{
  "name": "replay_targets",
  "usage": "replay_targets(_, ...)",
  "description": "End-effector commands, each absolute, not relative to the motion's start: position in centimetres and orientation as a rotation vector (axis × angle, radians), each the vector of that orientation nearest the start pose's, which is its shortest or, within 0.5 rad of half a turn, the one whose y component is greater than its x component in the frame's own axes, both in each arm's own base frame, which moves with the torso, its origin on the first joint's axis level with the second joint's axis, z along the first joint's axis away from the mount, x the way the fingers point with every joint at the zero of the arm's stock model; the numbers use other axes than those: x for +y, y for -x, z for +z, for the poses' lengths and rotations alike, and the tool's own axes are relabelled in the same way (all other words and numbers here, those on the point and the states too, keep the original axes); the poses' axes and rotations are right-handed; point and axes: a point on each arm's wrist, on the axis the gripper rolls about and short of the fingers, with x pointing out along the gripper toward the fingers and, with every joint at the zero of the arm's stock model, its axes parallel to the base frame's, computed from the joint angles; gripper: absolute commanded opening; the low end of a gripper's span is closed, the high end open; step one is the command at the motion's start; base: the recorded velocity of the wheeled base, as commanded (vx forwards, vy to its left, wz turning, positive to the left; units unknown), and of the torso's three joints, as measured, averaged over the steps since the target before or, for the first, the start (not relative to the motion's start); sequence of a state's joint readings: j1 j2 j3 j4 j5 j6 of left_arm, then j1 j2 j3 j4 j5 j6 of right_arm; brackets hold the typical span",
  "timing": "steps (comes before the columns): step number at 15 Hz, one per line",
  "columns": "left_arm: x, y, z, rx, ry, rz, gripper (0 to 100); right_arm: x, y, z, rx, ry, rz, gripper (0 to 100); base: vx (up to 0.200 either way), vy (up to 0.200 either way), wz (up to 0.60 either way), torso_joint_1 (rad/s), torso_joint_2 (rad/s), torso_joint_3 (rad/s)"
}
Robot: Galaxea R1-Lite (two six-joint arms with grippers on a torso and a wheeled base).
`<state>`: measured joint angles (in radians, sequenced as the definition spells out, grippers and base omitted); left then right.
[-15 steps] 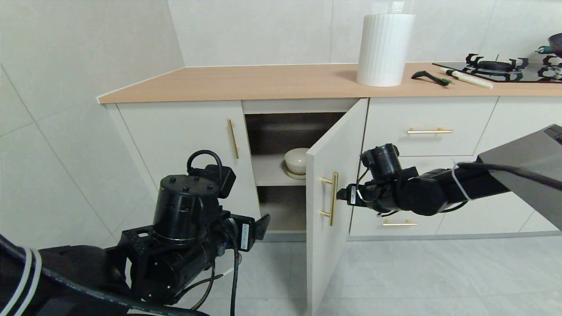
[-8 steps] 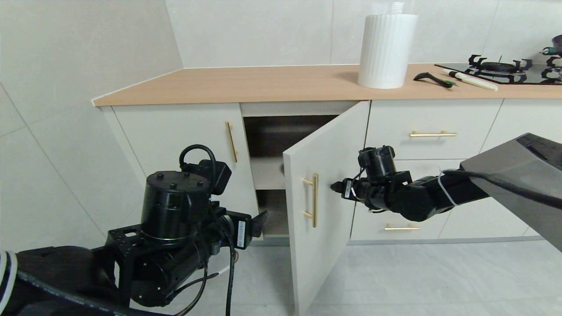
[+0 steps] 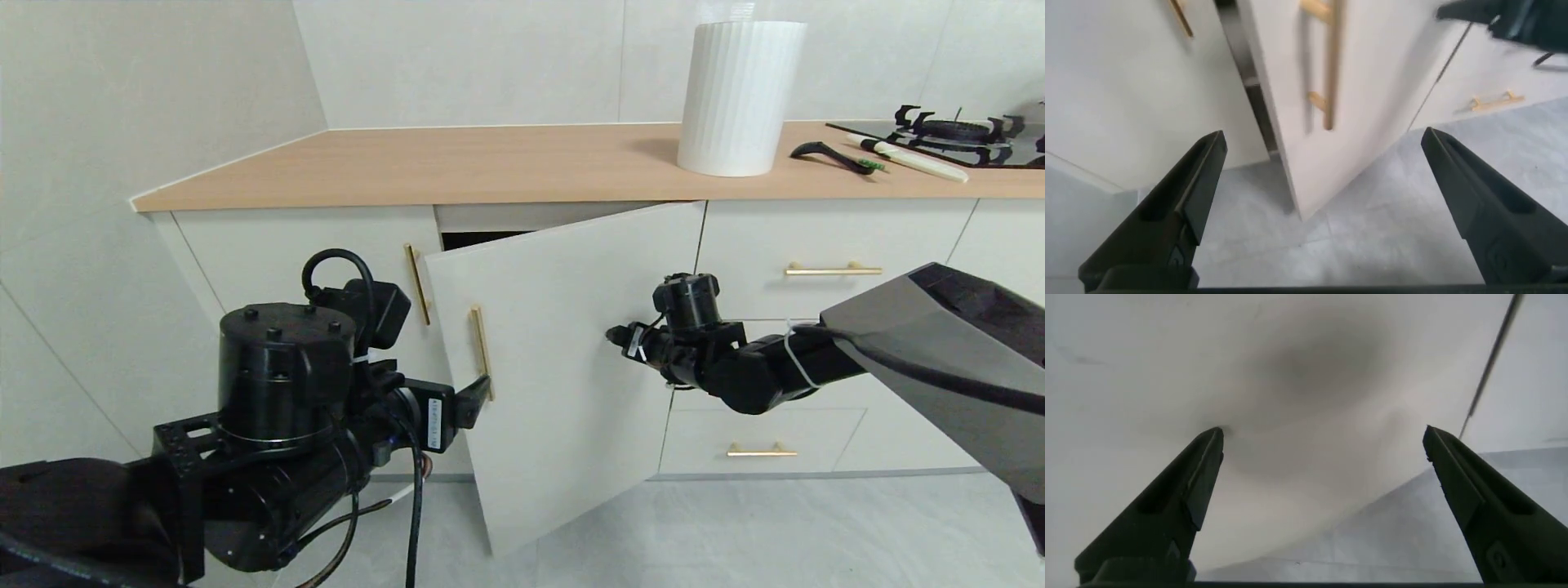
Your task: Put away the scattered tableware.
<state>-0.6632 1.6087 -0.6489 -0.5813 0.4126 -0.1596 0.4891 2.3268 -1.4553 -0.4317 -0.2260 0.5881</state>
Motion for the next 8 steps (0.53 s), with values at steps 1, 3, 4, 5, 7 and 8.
replay_targets(1,-15.5,-21.4,16.7,0.330,-0.028,-0.221,100,21.9,-42.3,8.7,0.466,-0.451,0.122,100,0.000,0.000,0.00,0.000,0.00,0.000)
replay_targets(3,-15.5,-21.4,16.6,0.334,-0.031,-0.221,100,22.2,-42.9,8.7,0.445,-0.491,0.101,100,0.000,0.000,0.00,0.000,0.00,0.000)
replay_targets(4,-15.6,-21.4,16.6,0.334,-0.031,-0.221,100,22.5,-43.8,8.3,0.414,-0.510,0.062,100,0.000,0.000,0.00,0.000,0.00,0.000)
replay_targets(5,-15.6,-21.4,16.6,0.334,-0.031,-0.221,100,22.6,-44.2,8.3,0.392,-0.510,0.038,100,0.000,0.000,0.00,0.000,0.00,0.000)
replay_targets(7,-15.6,-21.4,16.6,0.335,-0.032,-0.221,100,22.5,-44.8,8.2,0.370,-0.517,0.020,100,0.000,0.000,0.00,0.000,0.00,0.000)
replay_targets(8,-15.6,-21.4,16.5,0.337,-0.032,-0.221,100,22.3,-45.1,8.3,0.360,-0.524,0.012,100,0.000,0.000,0.00,0.000,0.00,0.000)
